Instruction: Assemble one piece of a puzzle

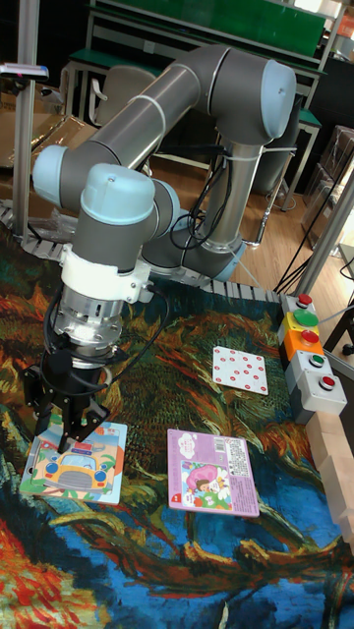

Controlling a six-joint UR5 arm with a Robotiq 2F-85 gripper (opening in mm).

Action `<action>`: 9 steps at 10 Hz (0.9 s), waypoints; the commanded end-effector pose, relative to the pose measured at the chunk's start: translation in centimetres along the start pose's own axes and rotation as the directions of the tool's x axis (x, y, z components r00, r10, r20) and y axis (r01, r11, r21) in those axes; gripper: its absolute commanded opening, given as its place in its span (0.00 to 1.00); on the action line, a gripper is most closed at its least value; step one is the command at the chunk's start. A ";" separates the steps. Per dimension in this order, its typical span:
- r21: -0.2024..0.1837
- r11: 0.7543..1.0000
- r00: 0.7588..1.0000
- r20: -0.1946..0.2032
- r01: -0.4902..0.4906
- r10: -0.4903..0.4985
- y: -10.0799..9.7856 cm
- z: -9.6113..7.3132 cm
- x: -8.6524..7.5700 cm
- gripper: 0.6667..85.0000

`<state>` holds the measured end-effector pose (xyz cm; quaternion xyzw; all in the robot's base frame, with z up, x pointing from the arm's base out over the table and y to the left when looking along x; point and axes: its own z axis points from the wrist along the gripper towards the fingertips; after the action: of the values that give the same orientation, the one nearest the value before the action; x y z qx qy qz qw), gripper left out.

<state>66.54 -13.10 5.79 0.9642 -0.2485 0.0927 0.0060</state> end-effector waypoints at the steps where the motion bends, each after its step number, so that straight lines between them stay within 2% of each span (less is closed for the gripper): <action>1: 0.019 1.000 1.000 0.022 0.012 -0.012 -0.5 -0.4 -0.7 0.01; 4: 0.028 1.000 0.997 0.074 0.001 -0.003 -0.7 -0.5 -2.0 0.01; 8: 0.033 0.999 0.994 0.103 0.015 -0.019 -0.8 -0.6 -2.8 0.01; 9: 0.021 1.000 0.993 0.116 0.019 -0.021 -0.5 -0.6 -3.1 0.01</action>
<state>64.58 -11.47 5.75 0.9699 -0.2378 0.0519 -0.0115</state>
